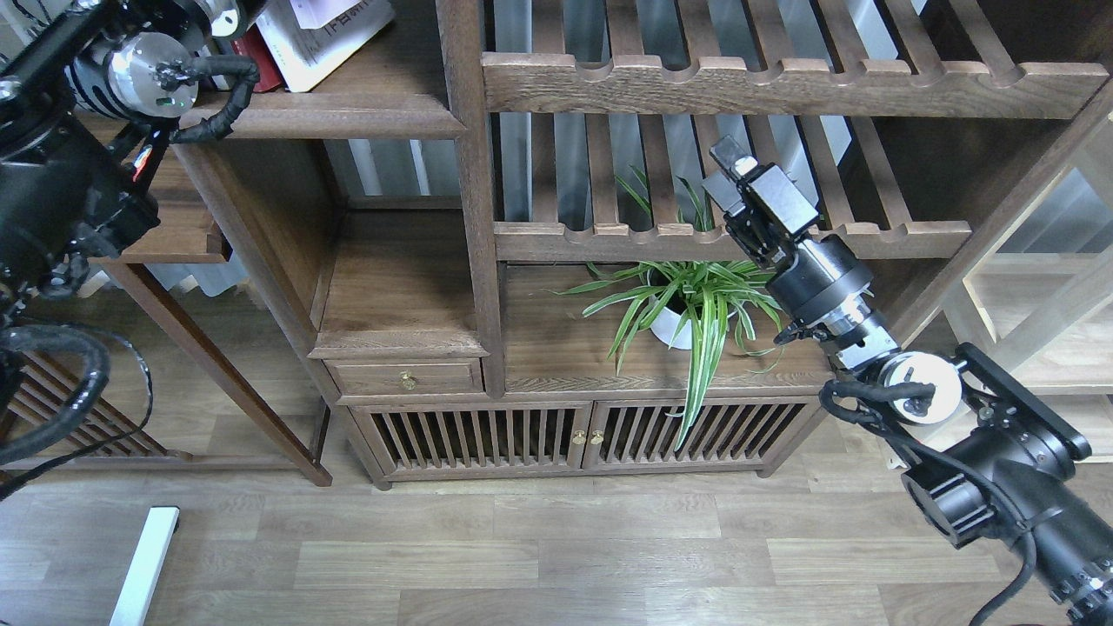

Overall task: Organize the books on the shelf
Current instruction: 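Push the white book upright into the upper shelf with the left gripper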

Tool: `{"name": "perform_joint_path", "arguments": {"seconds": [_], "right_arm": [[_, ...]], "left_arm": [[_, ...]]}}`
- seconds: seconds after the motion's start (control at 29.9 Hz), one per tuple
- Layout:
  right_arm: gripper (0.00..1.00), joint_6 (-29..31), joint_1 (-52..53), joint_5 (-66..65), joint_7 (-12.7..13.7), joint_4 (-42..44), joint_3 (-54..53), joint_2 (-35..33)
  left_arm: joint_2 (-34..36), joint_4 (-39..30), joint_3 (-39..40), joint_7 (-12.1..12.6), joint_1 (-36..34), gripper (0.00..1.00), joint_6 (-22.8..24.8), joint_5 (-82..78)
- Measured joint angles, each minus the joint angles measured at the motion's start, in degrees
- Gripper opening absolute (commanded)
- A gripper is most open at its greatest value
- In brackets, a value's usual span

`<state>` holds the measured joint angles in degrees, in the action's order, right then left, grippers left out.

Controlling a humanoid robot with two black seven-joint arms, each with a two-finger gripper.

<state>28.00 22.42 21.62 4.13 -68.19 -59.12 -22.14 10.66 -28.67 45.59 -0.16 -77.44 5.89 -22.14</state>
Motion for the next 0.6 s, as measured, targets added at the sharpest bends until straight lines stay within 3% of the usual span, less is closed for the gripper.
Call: {"name": "perform_joint_path", "arguments": {"seconds": [0.3,0.6], "right_arm": [[0.90,0.0,-0.6,0.0,-0.1,-0.1,-0.2,-0.1],[0.90,0.0,-1.7,0.0,-0.1,-0.1,-0.3,-1.2]], "left_arm": [[-1.2,0.4,-3.4,-1.1,0.0,0.02,0.0,0.4],[-1.4,0.2,-5.7,-1.3,0.0,0.09,0.0,0.5]]}}
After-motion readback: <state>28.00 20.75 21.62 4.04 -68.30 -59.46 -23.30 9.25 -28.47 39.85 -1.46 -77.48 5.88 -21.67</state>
